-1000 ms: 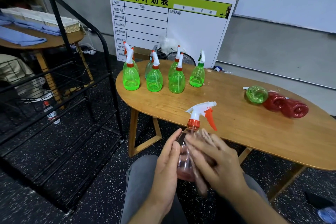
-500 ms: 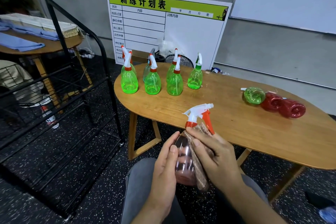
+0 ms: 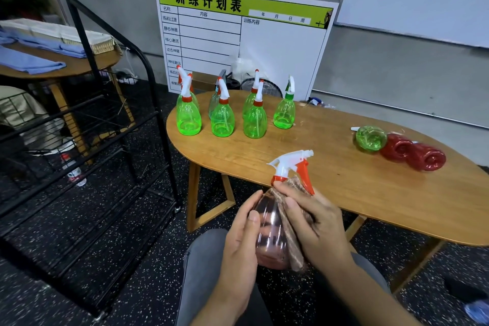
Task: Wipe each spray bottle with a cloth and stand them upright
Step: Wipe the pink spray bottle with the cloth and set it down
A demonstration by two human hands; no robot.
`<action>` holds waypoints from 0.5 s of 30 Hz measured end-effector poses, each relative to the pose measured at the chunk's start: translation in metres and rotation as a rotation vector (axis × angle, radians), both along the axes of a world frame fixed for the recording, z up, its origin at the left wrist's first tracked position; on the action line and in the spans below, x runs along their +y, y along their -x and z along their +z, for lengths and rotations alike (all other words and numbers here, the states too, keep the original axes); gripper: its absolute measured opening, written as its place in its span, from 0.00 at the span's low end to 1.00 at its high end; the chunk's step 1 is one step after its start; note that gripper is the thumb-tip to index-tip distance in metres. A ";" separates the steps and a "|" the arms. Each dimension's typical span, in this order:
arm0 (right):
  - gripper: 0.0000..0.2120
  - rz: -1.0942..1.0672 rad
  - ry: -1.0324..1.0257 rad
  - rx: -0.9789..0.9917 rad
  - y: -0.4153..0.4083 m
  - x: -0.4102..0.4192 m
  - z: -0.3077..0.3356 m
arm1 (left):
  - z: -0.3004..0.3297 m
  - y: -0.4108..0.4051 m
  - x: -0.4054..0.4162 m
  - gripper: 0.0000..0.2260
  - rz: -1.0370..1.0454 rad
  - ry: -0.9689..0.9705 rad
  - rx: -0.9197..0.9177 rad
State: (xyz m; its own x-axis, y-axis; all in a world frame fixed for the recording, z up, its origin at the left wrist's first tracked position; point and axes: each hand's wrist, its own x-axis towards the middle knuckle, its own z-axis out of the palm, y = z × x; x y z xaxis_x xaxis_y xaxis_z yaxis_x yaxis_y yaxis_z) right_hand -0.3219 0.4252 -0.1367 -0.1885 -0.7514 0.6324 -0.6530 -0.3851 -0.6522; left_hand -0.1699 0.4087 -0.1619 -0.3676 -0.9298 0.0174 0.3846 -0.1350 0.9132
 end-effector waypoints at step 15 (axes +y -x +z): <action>0.15 0.030 0.010 0.004 0.001 0.006 0.004 | 0.005 -0.003 0.001 0.26 -0.016 0.005 -0.040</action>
State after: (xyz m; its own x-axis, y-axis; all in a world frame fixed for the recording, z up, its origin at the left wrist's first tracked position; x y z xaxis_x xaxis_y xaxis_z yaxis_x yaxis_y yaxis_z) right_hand -0.3232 0.4308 -0.1327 -0.1639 -0.7501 0.6407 -0.6438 -0.4108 -0.6456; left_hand -0.1671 0.4099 -0.1571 -0.3833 -0.9236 0.0070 0.3458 -0.1365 0.9283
